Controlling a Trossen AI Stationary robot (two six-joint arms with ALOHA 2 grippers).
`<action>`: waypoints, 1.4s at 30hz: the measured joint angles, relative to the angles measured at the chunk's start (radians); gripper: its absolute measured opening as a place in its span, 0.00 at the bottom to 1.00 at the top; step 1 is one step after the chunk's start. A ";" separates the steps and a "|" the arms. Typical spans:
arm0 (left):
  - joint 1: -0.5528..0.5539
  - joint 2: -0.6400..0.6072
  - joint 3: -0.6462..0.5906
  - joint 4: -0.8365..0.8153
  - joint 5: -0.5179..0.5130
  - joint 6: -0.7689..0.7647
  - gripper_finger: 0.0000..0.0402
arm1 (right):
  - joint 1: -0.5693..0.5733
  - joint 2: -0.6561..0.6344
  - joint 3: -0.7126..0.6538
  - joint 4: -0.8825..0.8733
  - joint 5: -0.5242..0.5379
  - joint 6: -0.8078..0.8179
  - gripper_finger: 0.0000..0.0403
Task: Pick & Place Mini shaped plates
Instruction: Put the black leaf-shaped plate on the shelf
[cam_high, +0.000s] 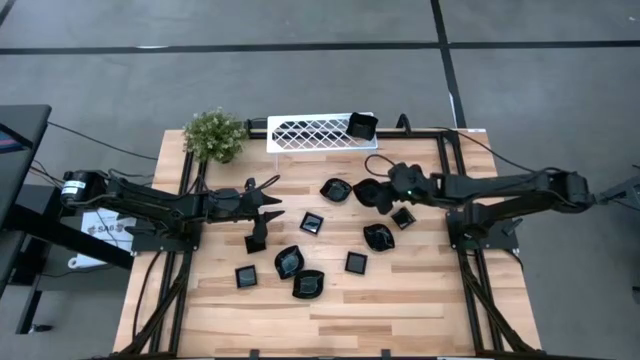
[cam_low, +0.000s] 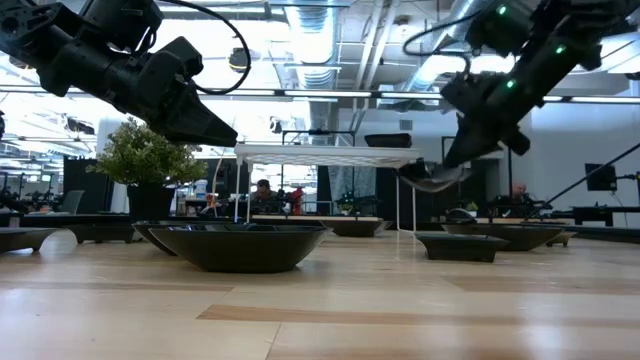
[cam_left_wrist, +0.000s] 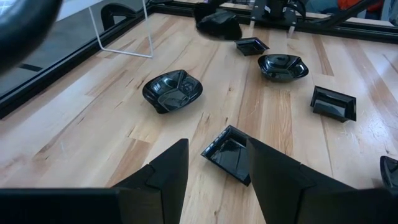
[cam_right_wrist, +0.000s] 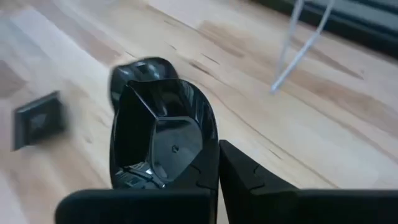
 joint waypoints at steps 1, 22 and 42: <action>0.000 0.000 0.000 0.000 0.000 0.000 0.41 | 0.014 -0.009 0.000 0.000 0.006 0.000 0.00; 0.000 0.000 0.000 0.000 0.000 0.000 0.41 | 0.071 -0.020 0.000 0.348 0.040 -0.142 0.00; 0.000 0.000 0.000 0.006 0.000 0.000 0.41 | -0.113 0.160 0.353 0.482 0.092 -0.367 0.00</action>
